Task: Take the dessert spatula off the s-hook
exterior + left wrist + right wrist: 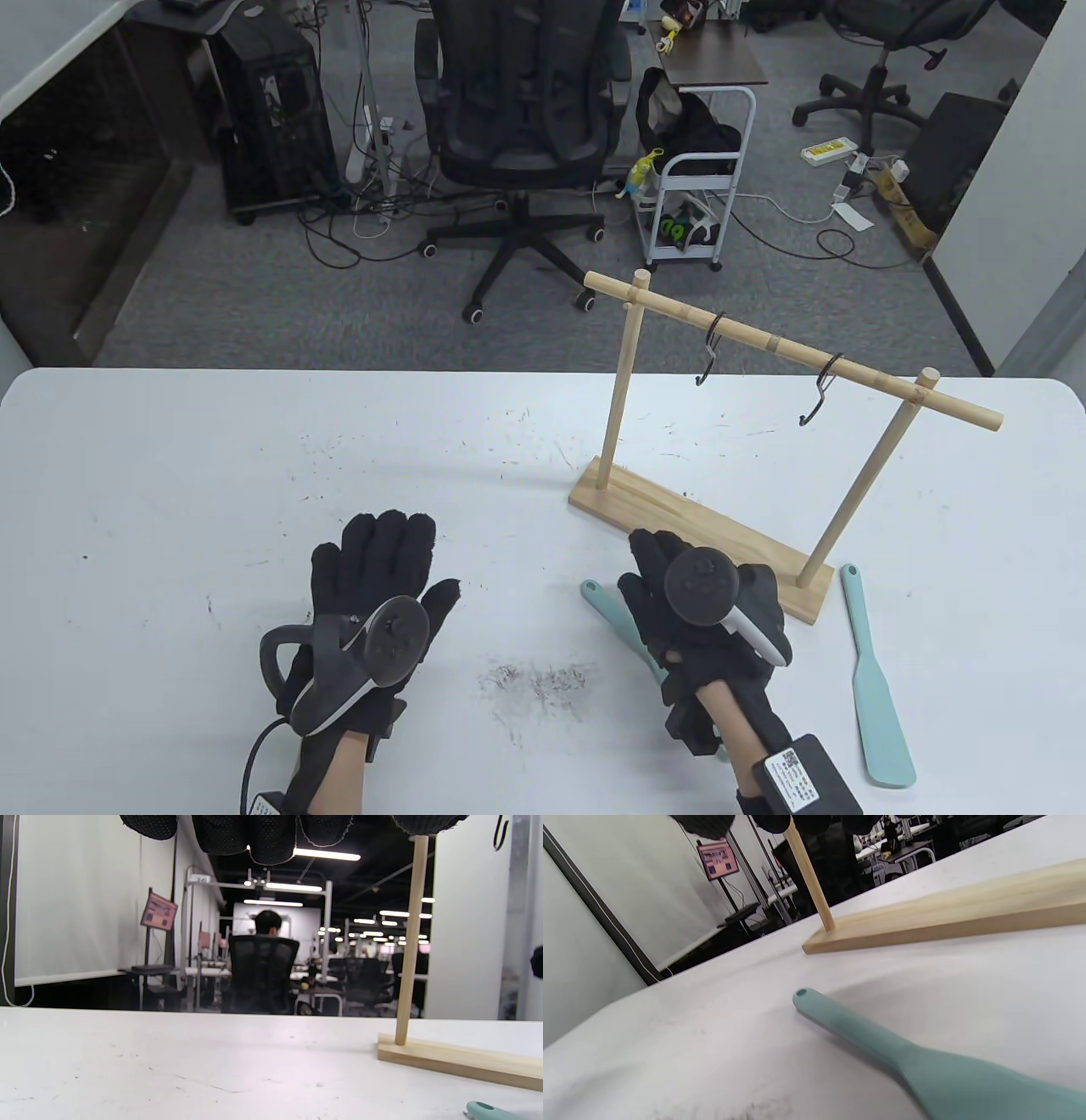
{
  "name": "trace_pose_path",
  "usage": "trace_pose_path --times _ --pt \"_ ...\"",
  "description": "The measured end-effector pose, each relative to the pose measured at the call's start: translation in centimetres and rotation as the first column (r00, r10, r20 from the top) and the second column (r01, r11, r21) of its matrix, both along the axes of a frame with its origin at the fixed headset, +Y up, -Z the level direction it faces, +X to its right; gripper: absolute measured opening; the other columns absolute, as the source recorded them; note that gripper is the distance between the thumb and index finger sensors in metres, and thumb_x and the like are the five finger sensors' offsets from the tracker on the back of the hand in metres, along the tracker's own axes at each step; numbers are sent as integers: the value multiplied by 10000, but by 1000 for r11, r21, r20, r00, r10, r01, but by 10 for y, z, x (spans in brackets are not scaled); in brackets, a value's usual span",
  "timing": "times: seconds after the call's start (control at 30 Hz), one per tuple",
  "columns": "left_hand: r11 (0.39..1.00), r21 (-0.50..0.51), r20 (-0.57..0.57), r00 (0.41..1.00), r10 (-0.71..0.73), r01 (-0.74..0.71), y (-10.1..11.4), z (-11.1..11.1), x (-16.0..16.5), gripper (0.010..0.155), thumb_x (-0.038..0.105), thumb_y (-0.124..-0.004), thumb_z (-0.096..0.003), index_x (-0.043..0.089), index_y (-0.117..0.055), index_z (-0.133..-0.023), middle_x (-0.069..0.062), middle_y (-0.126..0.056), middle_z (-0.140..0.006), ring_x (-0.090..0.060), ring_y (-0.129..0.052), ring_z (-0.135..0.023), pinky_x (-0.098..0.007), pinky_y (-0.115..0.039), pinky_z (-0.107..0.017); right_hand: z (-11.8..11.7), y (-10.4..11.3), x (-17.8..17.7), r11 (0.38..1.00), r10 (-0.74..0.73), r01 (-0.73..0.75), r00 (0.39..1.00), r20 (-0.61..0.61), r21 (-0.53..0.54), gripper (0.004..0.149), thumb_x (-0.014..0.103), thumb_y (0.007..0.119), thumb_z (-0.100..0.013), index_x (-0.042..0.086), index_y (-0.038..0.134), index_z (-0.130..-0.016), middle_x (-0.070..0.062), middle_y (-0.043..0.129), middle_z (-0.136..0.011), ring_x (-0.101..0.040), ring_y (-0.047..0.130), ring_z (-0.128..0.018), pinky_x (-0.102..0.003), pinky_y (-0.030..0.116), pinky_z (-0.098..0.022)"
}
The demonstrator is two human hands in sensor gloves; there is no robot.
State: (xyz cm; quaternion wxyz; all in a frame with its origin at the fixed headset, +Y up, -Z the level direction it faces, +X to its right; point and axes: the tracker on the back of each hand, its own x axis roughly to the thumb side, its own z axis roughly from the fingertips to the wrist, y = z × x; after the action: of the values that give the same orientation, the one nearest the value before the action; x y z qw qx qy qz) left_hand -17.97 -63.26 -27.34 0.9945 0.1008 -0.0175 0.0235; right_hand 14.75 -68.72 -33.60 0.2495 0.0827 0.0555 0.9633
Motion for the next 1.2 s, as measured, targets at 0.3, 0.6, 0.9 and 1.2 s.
trace_pose_path --times 0.3,0.6,0.9,1.2 --pt "1000 0 -1 1000 -24 24 -2 0 6 759 696 -576 -541 371 -457 -1216 -12 -572 -1298 -347 -538 -1217 -647 -513 -859 22 41 0 979 -147 150 989 -33 139 641 468 694 -537 174 569 -1093 -161 517 -1139 -485 537 -1021 -651 476 -714" --pt "1000 -4 4 1000 -19 19 -4 -1 7 760 696 -574 -542 369 -455 -1218 -16 -569 -1299 -350 -536 -1216 -647 -511 -860 42 51 -8 970 -30 33 999 -14 242 661 495 696 -534 184 568 -1102 -157 490 -1164 -493 483 -1047 -668 443 -719" --pt "1000 14 4 1000 -19 19 -5 0 9 761 694 -577 -542 366 -457 -1218 -17 -571 -1297 -352 -537 -1214 -647 -510 -859 50 50 -8 956 129 -122 992 -9 265 696 536 698 -516 224 537 -1117 -139 441 -1190 -494 409 -1075 -700 378 -724" --pt "999 34 5 1000 -21 21 -5 1 12 764 694 -577 -544 361 -451 -1219 -22 -565 -1298 -356 -535 -1213 -646 -507 -859 52 49 -7 947 152 -141 988 -14 290 718 539 694 -514 213 502 -1124 -142 440 -1189 -494 408 -1075 -697 376 -725"
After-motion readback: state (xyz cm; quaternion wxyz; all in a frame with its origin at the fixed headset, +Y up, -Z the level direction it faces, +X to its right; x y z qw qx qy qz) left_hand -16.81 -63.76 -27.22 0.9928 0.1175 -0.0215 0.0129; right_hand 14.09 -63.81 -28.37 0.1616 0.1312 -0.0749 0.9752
